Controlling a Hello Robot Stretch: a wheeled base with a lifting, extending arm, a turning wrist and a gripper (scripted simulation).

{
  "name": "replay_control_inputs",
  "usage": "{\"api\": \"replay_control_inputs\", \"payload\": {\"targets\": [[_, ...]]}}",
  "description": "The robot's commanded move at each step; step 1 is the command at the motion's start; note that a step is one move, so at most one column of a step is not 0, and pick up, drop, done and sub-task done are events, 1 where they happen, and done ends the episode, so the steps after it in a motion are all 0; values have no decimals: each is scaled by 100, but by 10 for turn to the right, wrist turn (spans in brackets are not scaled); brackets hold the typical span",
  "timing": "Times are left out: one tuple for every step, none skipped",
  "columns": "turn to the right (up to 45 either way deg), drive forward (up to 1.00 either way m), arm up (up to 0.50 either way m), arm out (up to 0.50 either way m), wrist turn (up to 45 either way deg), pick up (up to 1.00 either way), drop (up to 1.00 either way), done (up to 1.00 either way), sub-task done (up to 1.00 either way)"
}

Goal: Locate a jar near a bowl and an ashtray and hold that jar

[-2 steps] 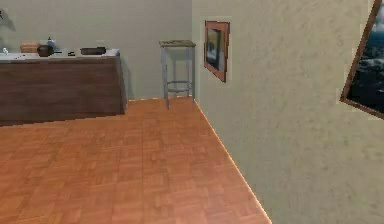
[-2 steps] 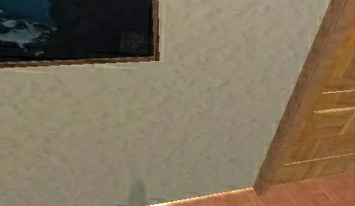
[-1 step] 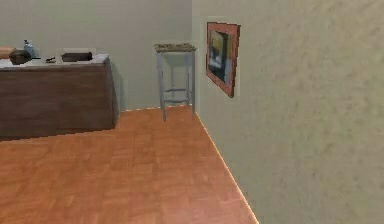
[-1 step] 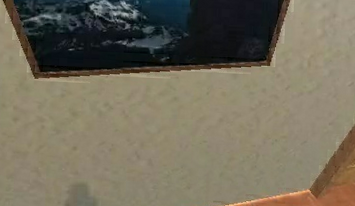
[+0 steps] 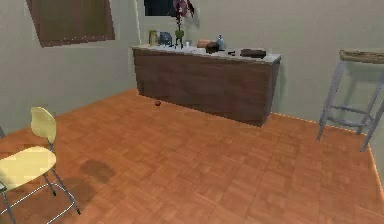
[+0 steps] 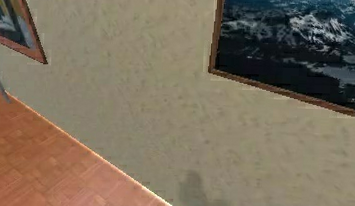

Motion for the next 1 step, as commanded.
{"api": "replay_control_inputs", "payload": {"targets": [[-150,0,0,0,0,0,0,0,0]]}}
